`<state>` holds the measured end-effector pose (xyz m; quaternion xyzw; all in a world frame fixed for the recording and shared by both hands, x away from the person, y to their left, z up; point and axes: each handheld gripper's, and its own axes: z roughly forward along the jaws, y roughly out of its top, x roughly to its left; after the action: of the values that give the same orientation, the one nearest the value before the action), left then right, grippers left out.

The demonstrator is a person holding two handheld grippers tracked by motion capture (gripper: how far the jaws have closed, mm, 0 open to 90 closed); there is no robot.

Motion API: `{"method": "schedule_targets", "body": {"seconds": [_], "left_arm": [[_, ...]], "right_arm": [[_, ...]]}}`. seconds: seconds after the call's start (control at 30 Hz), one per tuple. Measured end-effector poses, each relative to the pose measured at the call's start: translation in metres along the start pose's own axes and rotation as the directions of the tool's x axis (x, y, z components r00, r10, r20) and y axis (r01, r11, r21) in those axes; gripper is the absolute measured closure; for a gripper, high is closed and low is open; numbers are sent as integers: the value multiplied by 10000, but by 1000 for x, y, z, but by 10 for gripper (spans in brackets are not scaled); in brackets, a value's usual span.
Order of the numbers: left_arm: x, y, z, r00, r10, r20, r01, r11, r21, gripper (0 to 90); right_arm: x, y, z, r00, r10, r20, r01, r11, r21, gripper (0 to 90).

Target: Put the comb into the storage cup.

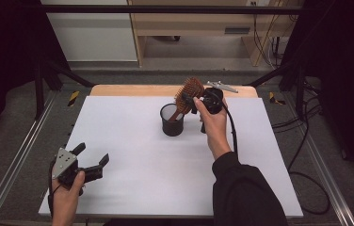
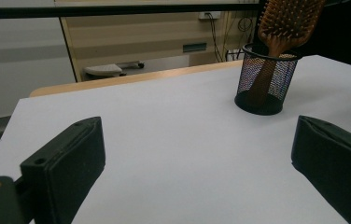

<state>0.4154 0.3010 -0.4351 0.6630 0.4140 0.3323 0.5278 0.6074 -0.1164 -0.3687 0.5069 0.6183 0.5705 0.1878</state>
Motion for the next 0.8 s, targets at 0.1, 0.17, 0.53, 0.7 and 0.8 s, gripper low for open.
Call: {"method": "schedule_targets", "body": {"seconds": [0.1,0.17,0.53,0.7,0.8], "left_arm": [[0,0,0,10000,1,1,-1,10000,-1,32],[0,0,0,10000,0,-4,0,10000,4,32],[-1,0,0,10000,46,14,-46,10000,2,31],[-1,0,0,10000,44,-8,-44,10000,-14,31],[-1,0,0,10000,78,-7,-78,10000,-41,30]], "right_arm": [[1,-1,-1,9999,-139,17,139,9998,-143,56],[1,-1,-2,9997,-228,0,228,9996,-154,58],[5,2,-10,9958,-911,78,914,9949,-432,55],[3,4,-17,9957,-918,148,925,9942,-556,58],[3,5,-22,9952,-942,265,959,9927,-734,53]]}}
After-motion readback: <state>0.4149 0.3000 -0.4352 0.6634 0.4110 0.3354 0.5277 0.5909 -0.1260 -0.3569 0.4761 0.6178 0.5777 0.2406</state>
